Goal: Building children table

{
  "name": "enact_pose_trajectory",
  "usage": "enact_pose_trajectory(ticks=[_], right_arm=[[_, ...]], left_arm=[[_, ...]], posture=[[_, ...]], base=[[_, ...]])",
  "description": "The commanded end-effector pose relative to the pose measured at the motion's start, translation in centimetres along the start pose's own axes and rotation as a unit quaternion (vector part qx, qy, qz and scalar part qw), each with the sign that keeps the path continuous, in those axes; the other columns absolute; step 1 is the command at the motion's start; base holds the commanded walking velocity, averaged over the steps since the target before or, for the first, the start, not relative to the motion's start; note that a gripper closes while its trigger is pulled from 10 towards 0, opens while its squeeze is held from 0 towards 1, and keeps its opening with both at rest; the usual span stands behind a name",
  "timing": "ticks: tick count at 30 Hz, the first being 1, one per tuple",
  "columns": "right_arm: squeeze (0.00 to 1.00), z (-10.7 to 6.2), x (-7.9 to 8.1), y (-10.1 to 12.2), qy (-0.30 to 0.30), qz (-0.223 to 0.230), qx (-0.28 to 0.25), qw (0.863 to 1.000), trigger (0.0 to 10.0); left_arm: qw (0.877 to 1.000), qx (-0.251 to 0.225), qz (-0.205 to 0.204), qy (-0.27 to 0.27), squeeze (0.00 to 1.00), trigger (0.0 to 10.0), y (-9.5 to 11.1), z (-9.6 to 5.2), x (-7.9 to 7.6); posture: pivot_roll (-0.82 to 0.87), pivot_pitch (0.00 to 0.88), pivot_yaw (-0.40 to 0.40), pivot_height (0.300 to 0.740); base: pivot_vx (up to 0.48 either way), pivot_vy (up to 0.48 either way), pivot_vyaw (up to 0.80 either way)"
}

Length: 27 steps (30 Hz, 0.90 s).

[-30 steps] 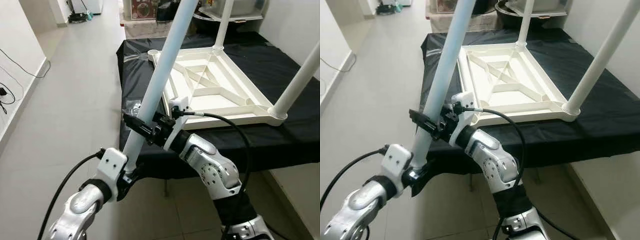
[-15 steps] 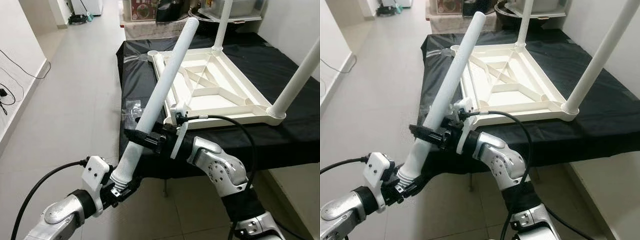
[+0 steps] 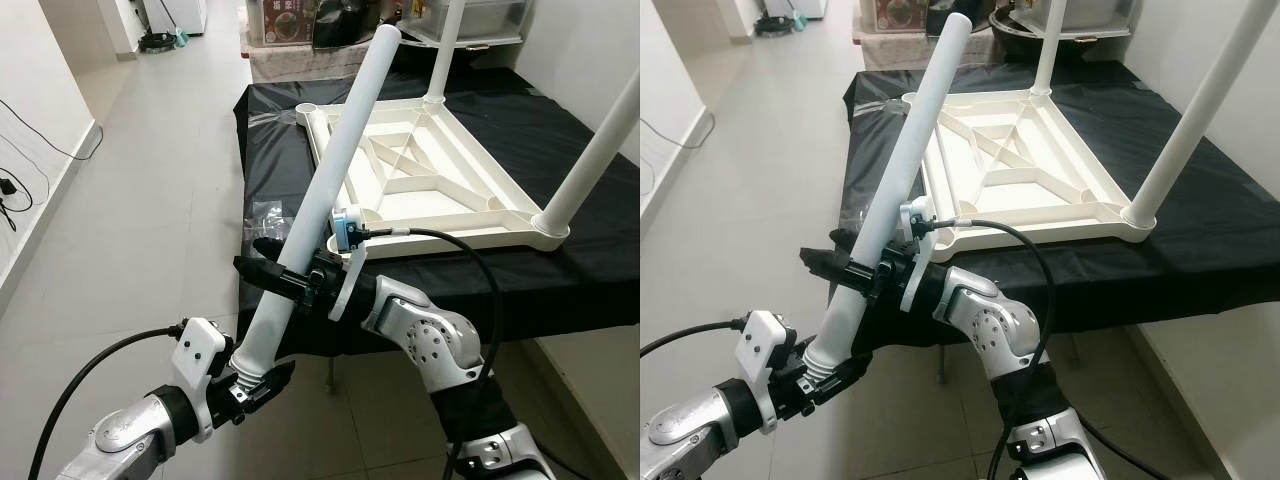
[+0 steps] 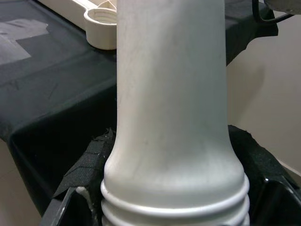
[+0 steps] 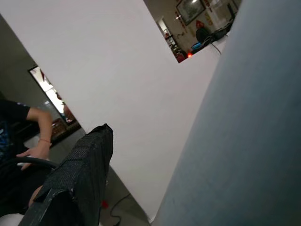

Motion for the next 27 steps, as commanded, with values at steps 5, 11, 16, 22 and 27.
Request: enact_pose_trajectory(ticks=[5,11,16,22,27], right_arm=[[0.0,0.4,0.8,-0.9,0.032,0.017,0.023,0.999,10.0],[0.0,0.1,1.3,-1.5,0.049,0.024,0.043,0.998,10.0],[0.0,0.1,1.3,-1.6,0.05,0.024,0.047,0.997,10.0],[0.0,0.1,1.3,-1.7,0.053,0.026,0.047,0.997,0.0],[0.0,0.1,1.3,-1.7,0.054,0.025,0.046,0.997,0.0]], left_arm=[[1.0,0.004,-0.007,-0.024,0.0,10.0,-0.1,-0.1,-1.0],[1.0,0.009,-0.007,-0.024,0.0,10.0,-0.2,-0.2,-0.7],[1.0,0.009,-0.006,-0.025,0.0,10.0,-0.2,-0.2,-0.6],[1.0,0.009,-0.007,-0.029,0.0,10.0,-0.3,0.1,-1.0],[0.999,0.009,-0.009,-0.031,0.0,10.0,-0.4,0.0,-1.1]], posture=[[0.08,0.111,0.005,0.74],[0.08,0.111,0.006,0.74],[0.08,0.108,0.008,0.74],[0.08,0.105,0.01,0.74],[0.08,0.099,0.014,0.74]], base=[[0.0,0.0,0.0],[0.0,0.0,0.0],[0.0,0.0,0.0],[0.0,0.0,0.0],[0.0,0.0,0.0]])
Point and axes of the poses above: a point about 5 cm out from each wrist's last joint towards the gripper, its own z axis pointing out of the wrist towards the gripper, its own y axis along the axis of the wrist's last joint, x = y × z, the point moved 3 cm from there along z, pointing out of the wrist towards the gripper, and after that the axes turned 5 degrees about z, right-handed, at the moved point
